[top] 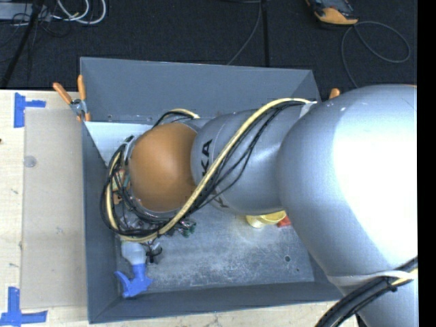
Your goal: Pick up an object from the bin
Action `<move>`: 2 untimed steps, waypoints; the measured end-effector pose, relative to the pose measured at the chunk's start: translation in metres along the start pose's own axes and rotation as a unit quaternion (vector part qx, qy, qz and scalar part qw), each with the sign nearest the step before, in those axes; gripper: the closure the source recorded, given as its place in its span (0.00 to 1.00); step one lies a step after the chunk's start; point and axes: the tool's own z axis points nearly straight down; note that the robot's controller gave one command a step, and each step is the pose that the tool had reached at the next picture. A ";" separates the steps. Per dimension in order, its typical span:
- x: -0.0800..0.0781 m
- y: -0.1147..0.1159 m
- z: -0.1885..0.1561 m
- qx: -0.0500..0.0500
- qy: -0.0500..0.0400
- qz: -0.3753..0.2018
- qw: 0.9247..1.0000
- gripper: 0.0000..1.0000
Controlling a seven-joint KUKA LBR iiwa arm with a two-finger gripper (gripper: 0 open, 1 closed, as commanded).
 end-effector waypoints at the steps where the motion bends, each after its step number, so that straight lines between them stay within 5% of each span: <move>1: -0.003 0.004 -0.034 -0.001 0.000 0.024 1.000 1.00; 2: 0.000 0.001 -0.010 -0.001 0.002 0.001 1.000 1.00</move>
Offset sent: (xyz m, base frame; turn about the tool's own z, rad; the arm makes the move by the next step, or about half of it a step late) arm 0.0000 0.0000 0.0116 0.0000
